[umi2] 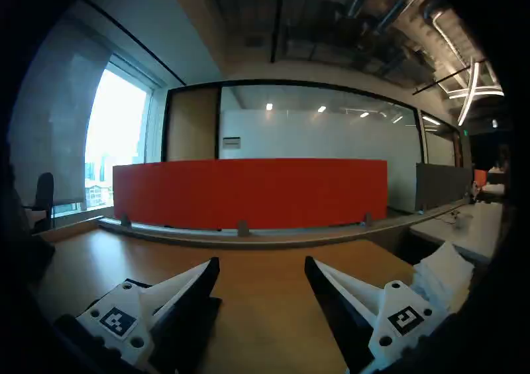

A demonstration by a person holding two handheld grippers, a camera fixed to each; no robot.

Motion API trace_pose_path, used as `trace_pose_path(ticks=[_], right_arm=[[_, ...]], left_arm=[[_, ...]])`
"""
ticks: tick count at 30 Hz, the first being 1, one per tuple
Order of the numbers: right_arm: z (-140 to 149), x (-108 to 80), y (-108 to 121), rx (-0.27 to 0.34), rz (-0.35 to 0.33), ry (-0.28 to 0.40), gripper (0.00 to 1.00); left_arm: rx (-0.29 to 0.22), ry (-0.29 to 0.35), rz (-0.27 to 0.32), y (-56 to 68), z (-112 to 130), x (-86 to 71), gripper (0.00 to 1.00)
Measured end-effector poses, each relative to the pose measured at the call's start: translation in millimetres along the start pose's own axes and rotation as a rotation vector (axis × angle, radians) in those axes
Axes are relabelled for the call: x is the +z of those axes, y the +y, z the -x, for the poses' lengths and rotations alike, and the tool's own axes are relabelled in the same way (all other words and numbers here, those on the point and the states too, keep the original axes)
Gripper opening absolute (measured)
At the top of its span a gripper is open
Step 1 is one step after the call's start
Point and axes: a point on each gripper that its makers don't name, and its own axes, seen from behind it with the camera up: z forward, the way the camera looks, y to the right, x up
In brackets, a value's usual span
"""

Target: Fold towel

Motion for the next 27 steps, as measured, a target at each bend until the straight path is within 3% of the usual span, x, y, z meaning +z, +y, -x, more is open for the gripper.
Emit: trace_pose_path(ticks=[12, 27], right_arm=[[-71.0, -14.5, -6.2, -0.001, -0.007, 0.007, 1.00], [-96.1, -21.5, -17.4, -0.023, -0.024, -0.022, 1.00]], left_arm=[[-0.009, 0.008, 0.018, 4.2, -75.5, -11.4, 0.95], [0.007, -0.057, 0.077, 10.7, -89.7, -15.2, 0.95]])
